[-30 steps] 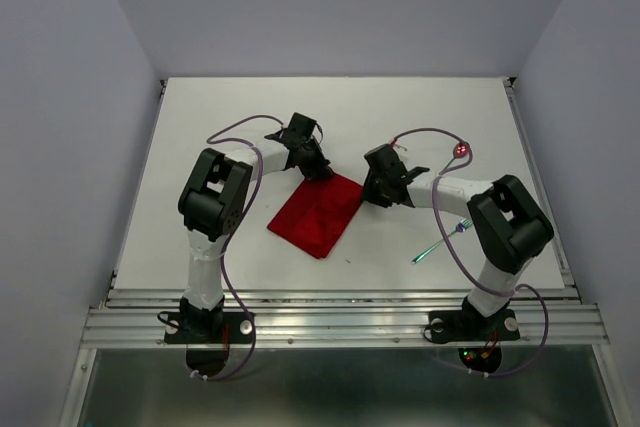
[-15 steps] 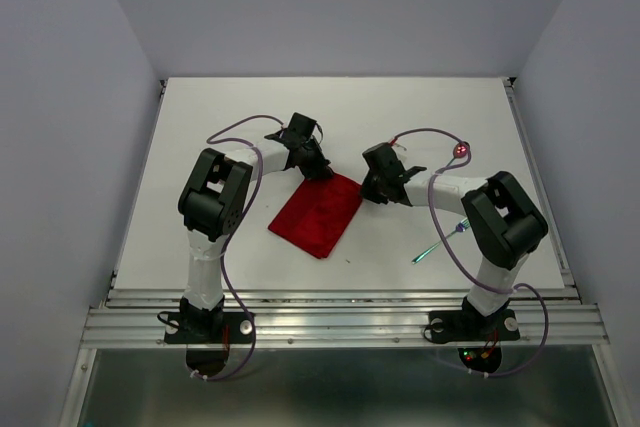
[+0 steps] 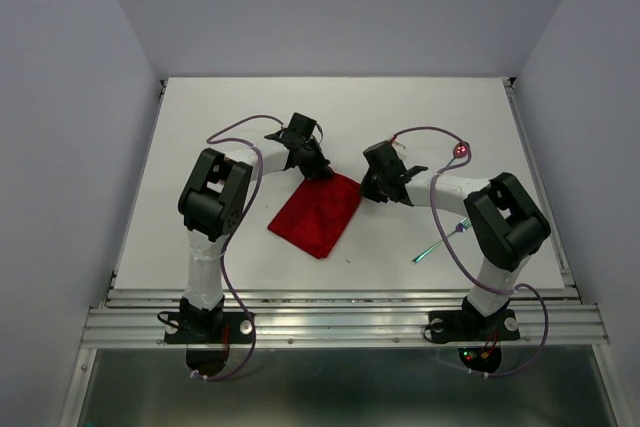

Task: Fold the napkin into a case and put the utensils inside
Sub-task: Pick up the 2/3-rectangle-folded napkin at the center of the board, then fold the 2/3-rectangle-folded napkin at the center of the board.

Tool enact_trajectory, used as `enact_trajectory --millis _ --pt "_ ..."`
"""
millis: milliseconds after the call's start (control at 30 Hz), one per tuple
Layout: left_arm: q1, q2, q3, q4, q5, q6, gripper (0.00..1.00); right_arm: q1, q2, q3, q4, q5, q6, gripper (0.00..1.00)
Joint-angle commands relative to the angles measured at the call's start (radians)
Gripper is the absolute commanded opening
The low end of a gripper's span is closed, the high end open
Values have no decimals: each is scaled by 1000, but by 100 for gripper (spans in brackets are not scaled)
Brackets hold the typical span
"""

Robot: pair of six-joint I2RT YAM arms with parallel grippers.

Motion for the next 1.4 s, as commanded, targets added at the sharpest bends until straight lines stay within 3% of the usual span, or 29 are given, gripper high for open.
enact_trajectory --millis 0,1367 --pt "-1 9 -7 -103 -65 24 0 -5 -44 50 47 -21 -16 1" --pt "-1 17 -3 -103 -57 19 0 106 151 297 59 -97 -27 1"
